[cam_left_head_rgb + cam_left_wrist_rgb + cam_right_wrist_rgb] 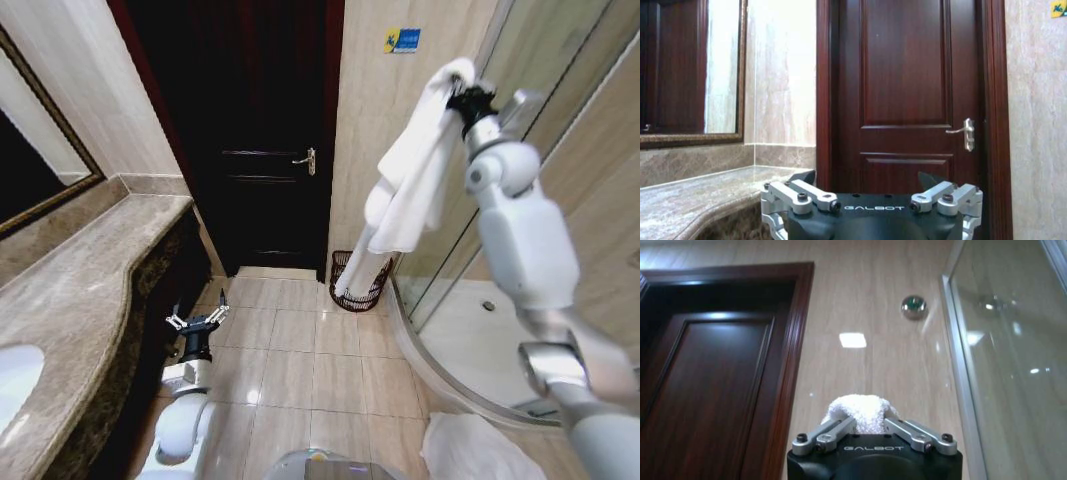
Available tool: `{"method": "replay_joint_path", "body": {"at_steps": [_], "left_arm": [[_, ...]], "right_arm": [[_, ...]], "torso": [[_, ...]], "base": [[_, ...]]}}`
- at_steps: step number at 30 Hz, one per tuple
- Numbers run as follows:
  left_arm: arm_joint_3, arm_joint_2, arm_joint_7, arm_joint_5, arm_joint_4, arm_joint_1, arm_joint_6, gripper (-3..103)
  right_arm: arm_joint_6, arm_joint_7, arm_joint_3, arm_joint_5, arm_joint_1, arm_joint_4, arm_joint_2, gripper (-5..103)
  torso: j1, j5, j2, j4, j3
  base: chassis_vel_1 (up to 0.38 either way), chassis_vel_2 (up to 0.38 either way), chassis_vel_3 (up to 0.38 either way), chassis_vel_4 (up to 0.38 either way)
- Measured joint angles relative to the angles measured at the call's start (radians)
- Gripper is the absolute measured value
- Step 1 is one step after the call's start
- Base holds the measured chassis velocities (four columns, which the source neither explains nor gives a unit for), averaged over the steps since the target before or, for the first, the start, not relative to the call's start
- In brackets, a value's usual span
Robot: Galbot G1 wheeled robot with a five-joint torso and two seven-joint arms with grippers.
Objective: Discard the used towel into the hamper.
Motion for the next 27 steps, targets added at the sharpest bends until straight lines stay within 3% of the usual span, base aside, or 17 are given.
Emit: {"method": "replay_joint_path", "body": {"at_steps": [10, 27], "left_arm": [[-0.006, -0.005, -0.005, -0.003, -0.019, 0.014, -0.005, 100], [-0.003, -0.004, -0.008, -0.006, -0.025, 0.009, -0.006, 100]], "right_arm": [[0.0, -0.005, -0.077, 0.015, 0.176, -0.156, 0.044, 3], [-0.014, -0.009, -0.087, 0.015, 0.176, -0.136, 0.033, 3]], "torso": [[0.0, 0.0, 0.0, 0.0001, 0.0], [0.0, 0.0002, 0.0, -0.0001, 0.0]], "base": [[0.0, 0.0, 0.0, 0.0], [0.0, 0.0, 0.0, 0.0]]}}
